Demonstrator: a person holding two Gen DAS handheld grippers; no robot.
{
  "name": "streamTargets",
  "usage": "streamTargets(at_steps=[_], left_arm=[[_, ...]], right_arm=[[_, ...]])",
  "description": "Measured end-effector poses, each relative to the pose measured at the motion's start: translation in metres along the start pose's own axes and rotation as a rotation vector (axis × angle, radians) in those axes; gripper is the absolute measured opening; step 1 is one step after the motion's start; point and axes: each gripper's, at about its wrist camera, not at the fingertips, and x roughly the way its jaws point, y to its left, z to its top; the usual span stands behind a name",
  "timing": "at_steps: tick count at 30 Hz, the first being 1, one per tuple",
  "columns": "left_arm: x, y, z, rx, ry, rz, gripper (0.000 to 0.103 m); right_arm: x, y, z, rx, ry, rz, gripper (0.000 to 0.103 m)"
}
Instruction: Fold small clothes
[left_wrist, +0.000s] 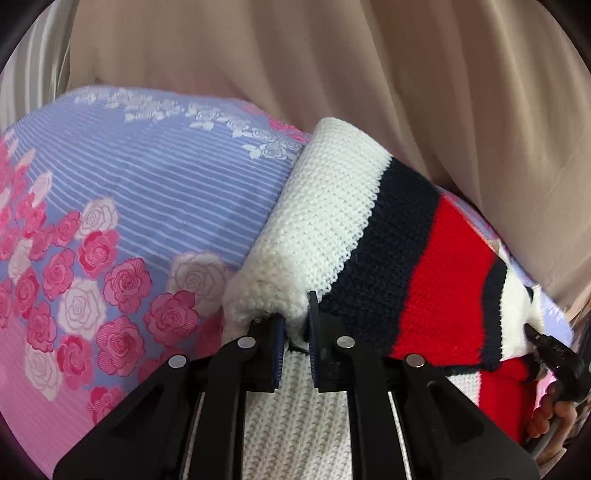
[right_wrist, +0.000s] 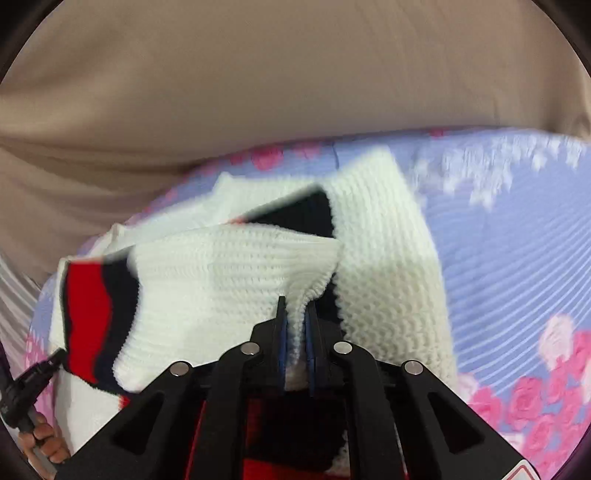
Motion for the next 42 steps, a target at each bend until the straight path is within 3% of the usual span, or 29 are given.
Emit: streamTargets(at_steps=[3,4,5,6,8,10,13,17,20,21,22,23,27,30,32,36,41,42], left_arm=[[0.006,-0.008,-0.005,0.008,-0.017,0.015,0.012],[0.006,-0.007,-0.005,0.002,-0.019,0.015,0.012],[0.006,-0.006,-0.005,-0.004,-0.023,0.016,0.012],[0.006,-0.006,-0.007,-0.008,-0.024,0.014,0.012],[0.002,-0.002,-0.009,-0.011,-0.026,0.012,0.012],[0.002,-0.005,-0.012,-0.009,-0.026,0.009,0.012],[-0.001,-0.004,-0.015,-0.008,-0.026,-0.002,0.012],[0.0,0.003,-0.012,-0.012,-0.024,-0.017,0.013],[0.0,0.005,-0.011,-0.014,-0.023,-0.023,0.013],[0.0,0.006,-0.011,-0.014,-0.023,-0.025,0.013],[0.0,0.007,-0.011,-0.014,-0.022,-0.026,0.013],[0.0,0.007,-0.011,-0.011,-0.022,-0.025,0.013],[-0.002,0.005,-0.011,-0.006,-0.024,-0.018,0.013],[-0.001,0.002,-0.011,0.008,-0.027,-0.006,0.013],[0.0,0.001,-0.012,0.013,-0.025,-0.007,0.013],[0.0,0.001,-0.012,0.008,-0.025,-0.015,0.013],[0.001,0.002,-0.012,0.009,-0.026,-0.013,0.013],[0.001,0.001,-0.012,0.009,-0.026,-0.013,0.013]], right_arm=[[-0.031,0.017,-0.001,0.001,-0.123,-0.055,0.013],[-0.041,0.025,-0.003,-0.02,-0.167,-0.071,0.02],[-0.051,0.041,-0.002,-0.058,-0.207,-0.053,0.02],[-0.054,0.061,0.0,-0.103,-0.204,0.011,0.02],[-0.041,0.104,0.006,-0.204,-0.111,0.141,0.024],[-0.021,0.147,0.001,-0.3,-0.05,0.213,0.041],[0.026,0.207,-0.006,-0.442,-0.024,0.188,0.052],[0.06,0.24,-0.009,-0.517,-0.011,0.147,0.067],[0.09,0.249,-0.006,-0.564,0.017,0.074,0.066],[0.097,0.253,-0.006,-0.587,0.016,0.075,0.051],[0.092,0.253,-0.005,-0.602,0.01,0.084,0.025],[0.088,0.256,0.0,-0.605,0.001,0.083,0.009],[0.059,0.253,0.016,-0.561,-0.098,0.16,0.007],[0.114,0.246,0.013,-0.553,0.034,0.034,0.007],[0.116,0.249,0.016,-0.537,0.012,0.04,0.007],[0.072,0.24,0.019,-0.433,-0.031,0.156,0.011],[0.011,0.164,-0.01,-0.362,-0.062,0.094,0.022],[-0.007,0.138,-0.016,-0.323,-0.068,0.061,0.034]])
